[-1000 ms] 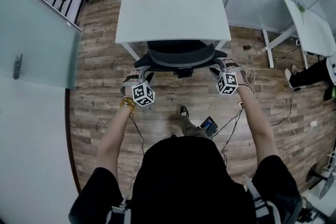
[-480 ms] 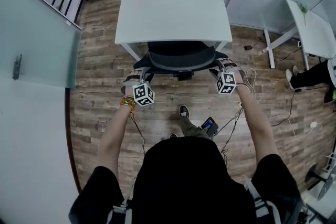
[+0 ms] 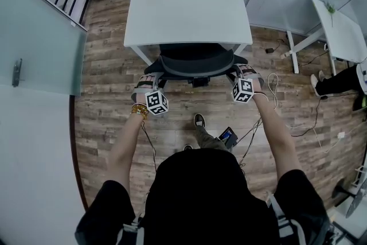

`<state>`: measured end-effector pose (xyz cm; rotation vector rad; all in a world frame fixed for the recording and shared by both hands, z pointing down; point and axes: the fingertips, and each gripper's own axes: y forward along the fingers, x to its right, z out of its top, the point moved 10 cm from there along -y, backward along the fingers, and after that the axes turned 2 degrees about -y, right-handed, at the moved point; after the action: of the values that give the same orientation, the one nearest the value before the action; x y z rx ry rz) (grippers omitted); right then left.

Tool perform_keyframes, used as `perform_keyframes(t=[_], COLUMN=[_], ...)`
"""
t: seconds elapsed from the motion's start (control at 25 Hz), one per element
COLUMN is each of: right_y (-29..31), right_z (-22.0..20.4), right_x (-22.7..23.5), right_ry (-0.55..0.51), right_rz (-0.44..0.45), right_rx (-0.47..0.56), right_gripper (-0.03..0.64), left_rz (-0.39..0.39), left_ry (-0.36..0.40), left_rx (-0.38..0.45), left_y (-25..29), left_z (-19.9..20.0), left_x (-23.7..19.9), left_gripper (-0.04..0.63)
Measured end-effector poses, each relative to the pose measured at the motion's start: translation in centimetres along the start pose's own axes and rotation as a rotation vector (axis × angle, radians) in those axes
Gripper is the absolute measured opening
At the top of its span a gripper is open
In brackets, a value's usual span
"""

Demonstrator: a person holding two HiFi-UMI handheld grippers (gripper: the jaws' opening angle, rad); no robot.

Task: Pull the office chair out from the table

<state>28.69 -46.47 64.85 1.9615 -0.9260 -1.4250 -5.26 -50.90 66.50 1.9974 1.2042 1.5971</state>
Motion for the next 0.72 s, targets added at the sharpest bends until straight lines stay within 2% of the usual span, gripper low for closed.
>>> perform_keyframes(t=[0.28, 0.72], right_y=[0.0, -0.2], right_z=[0.7, 2.3], right_x=[-0.4, -1.4], right_ry=[0.067, 0.124], right_rz=[0.02, 0.037], right_rx=[-0.022, -0.042], right_gripper=[0.123, 0.123], left_rz=[-0.037, -0.095], left_ry=[-0.012, -0.073], left_rx=[-0.04, -0.078], left_y=[0.1, -0.3], left_z=[-0.2, -1.3], left_x=[-0.2, -0.4], left_gripper=[0.152, 0.152])
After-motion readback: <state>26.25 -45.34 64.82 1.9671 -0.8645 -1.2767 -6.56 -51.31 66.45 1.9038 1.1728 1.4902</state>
